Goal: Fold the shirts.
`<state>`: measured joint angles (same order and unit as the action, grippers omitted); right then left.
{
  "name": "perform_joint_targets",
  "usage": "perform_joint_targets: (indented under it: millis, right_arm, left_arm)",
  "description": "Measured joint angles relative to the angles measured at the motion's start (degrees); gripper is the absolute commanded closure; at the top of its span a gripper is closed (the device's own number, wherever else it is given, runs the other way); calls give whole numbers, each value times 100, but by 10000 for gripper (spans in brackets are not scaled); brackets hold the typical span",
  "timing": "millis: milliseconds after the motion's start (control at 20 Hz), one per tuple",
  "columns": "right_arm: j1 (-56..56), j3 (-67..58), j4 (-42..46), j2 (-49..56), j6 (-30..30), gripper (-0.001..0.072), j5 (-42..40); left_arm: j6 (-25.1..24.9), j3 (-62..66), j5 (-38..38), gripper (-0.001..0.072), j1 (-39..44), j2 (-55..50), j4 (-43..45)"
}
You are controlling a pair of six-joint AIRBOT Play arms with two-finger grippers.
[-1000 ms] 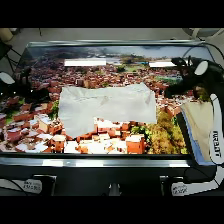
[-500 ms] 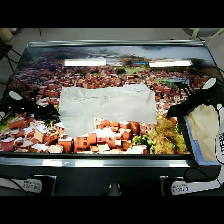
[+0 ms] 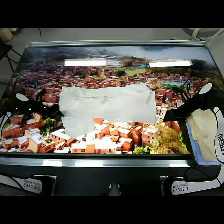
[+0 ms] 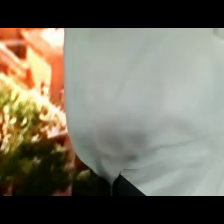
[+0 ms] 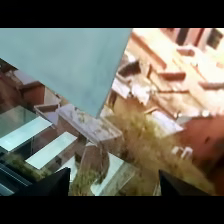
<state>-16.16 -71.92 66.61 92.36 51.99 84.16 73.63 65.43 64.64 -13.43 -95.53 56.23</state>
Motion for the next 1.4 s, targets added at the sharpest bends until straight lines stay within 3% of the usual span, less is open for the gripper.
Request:
perform_joint_targets:
  millis: [250, 350, 450, 550, 600, 900, 1200, 1400]
  right_arm:
    - [83, 667, -778, 13, -92, 168, -717]
    - [289, 796, -968, 74, -105, 216, -990]
    - [538, 863, -1145, 146, -50, 320, -1318]
    - [750, 890, -1185, 192, 68, 651, -1727]
    - [813, 901, -1180, 223, 122, 685, -1880]
    - [909, -133, -608, -295, 131, 686, -1547]
    - [898, -2898, 605, -2645, -219, 687, -1923]
    - [896, -3644, 1364, -4183, -7, 687, -2159]
  left_arm:
    - [-33, 20, -131, 681, 15, 105, 46]
    - [-35, 24, -133, 681, 31, 155, -17]
    - [-35, 24, -122, 681, 44, 203, -37]
    - [-37, 35, -125, 681, 42, 273, -61]
    - [-37, 52, -116, 681, 42, 306, -61]
    - [-15, 1014, 120, 683, 31, 1091, -428]
    - [92, 3711, -184, 683, 24, 3309, -450]
    - [503, 4509, -745, 683, 22, 4673, 223]
